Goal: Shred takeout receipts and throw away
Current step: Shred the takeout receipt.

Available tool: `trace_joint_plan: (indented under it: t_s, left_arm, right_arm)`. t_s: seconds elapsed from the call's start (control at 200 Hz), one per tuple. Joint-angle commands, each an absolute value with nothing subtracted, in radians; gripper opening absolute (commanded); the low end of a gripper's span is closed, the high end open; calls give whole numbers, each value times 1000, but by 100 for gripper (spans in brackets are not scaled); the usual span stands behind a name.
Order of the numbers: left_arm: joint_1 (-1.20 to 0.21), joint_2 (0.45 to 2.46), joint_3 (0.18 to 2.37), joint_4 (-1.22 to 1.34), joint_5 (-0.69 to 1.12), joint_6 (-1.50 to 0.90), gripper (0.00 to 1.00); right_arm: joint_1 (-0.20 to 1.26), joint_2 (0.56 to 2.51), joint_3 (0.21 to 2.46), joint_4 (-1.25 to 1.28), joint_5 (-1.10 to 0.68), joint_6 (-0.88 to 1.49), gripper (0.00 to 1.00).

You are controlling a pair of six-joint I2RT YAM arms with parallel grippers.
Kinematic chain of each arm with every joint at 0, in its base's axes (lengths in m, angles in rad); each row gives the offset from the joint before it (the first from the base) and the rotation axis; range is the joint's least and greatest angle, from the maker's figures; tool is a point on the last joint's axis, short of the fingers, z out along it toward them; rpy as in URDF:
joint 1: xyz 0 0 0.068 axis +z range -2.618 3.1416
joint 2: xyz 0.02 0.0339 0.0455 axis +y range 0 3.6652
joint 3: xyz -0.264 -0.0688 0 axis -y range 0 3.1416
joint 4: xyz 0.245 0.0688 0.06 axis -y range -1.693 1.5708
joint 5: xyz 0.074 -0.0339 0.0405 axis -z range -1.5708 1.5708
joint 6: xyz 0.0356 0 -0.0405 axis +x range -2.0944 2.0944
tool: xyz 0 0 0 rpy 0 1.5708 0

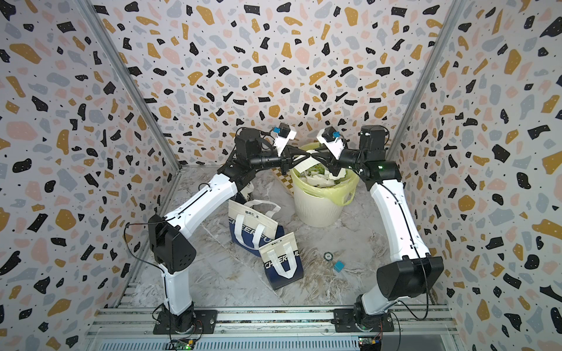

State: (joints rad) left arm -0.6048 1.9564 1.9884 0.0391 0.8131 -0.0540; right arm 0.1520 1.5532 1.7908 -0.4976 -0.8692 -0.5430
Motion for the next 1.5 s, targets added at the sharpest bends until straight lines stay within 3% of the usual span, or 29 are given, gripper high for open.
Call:
trace_joint_plan:
  t_s: [0.0,0.045,0.416,0.827,0.932,1.012,1.092,1.172,1.373,1.453,1.493]
  left_arm:
    - [-603,1924,2023,62,845,-43,0]
    - [-603,1926,2028,67,845,-53,0]
    - [-597,1978,2079,139,797,-257,0]
    - [-612,2074,2215,-73,623,-226,0]
    - [-617,2094,2238,-74,600,-230,0]
    - [-621,2108,2244,-80,572,-216,0]
    - [-624,2129,2253,-82,548,-204,0]
    - [-633,2157,2274,-84,531,-192,0]
    - [-661,2209,2314,-45,499,-186,0]
    - [-666,2208,2313,-27,489,-186,41]
    - [-669,2202,2312,-25,481,-182,56]
  right_arm:
    - [161,1541,1830,-511,-873,-561,7]
    - [162,1539,1829,-508,-875,-567,0]
    - [237,1423,1717,-463,-783,-693,0]
    - [448,1368,1722,-587,-603,-904,0]
    - [382,1339,1674,-484,-679,-806,0]
    - [265,1297,1607,-323,-806,-625,0]
    - [172,1242,1502,-93,-819,-400,0]
    - [138,1238,1462,-22,-692,-269,0]
    - [130,1312,1502,-137,-406,-64,0]
    - [131,1342,1527,-182,-323,-9,0]
    - [130,1355,1542,-204,-257,15,0]
